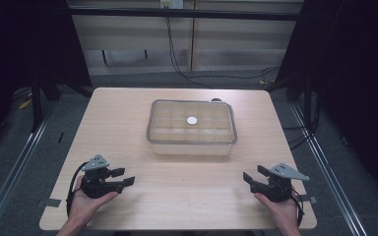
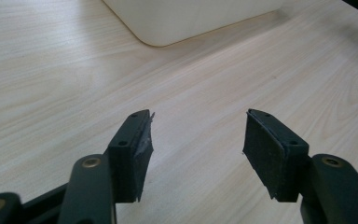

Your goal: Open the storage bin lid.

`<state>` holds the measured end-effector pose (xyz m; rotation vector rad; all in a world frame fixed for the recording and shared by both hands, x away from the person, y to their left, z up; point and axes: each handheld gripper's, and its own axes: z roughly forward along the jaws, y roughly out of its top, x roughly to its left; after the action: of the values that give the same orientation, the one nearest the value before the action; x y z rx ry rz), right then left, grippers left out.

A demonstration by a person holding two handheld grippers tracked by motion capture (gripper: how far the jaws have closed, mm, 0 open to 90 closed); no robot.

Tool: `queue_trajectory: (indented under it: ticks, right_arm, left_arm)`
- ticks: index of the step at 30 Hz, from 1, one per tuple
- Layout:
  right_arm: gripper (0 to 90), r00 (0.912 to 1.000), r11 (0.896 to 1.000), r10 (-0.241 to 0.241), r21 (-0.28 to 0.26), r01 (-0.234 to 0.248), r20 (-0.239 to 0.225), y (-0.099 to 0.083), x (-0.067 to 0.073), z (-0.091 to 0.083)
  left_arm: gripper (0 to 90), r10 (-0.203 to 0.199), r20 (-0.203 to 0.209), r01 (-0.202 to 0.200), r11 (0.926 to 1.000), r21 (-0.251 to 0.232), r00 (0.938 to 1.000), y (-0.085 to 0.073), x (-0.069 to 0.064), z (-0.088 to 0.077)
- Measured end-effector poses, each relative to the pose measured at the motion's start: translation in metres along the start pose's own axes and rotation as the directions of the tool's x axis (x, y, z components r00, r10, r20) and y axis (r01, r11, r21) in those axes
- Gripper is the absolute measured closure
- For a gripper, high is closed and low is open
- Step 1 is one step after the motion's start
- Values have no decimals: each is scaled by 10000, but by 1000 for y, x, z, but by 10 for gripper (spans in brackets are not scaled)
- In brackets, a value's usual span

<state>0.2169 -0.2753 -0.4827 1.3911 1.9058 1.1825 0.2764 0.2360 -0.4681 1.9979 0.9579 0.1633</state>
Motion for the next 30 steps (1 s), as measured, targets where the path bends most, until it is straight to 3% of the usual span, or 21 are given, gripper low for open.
queue_trajectory:
  ticks: [3, 5, 8, 14, 18, 20, 24, 30]
  right_arm:
    - [336, 10000, 9999, -4, 117, 5, -89, 1, 0, 2]
    - [336, 9996, 9990, -236, 376, 242, -150, 2, 0, 3]
    - [385, 9982, 9983, -250, 504, 277, -543, 6, -1, 1]
    - [433, 9906, 9994, 226, 283, -189, -1347, 13, -7, -9]
    - [455, 9892, 9990, 255, 387, -201, -1446, 18, -5, -11]
    - [455, 9907, 9998, 133, 178, -110, -1353, 23, 0, -13]
    - [430, 9912, 9996, 8, 289, 31, -1321, 27, 3, -11]
    - [386, 9866, 9987, -99, 483, 180, -1626, 40, 4, -6]
  left_arm:
    - [393, 80, 100, -80, 10000, 48, 9999, 1, 0, 1]
    - [339, 23, 204, -23, 10000, 13, 9998, 0, 1, 1]
    - [333, -80, 449, 87, 9999, -137, 9990, 0, 2, 0]
    - [347, 85, 477, -82, 9999, -68, 9988, 2, 2, -2]
    - [348, 262, 343, -262, 9997, -26, 9991, 5, -5, -3]
    - [351, 399, 317, -397, 9992, -86, 9987, 9, -9, -3]
    - [351, 400, 354, -396, 9991, -129, 9986, 15, -8, 0]
    - [352, 402, 297, -396, 9990, -197, 9988, 25, -8, 3]
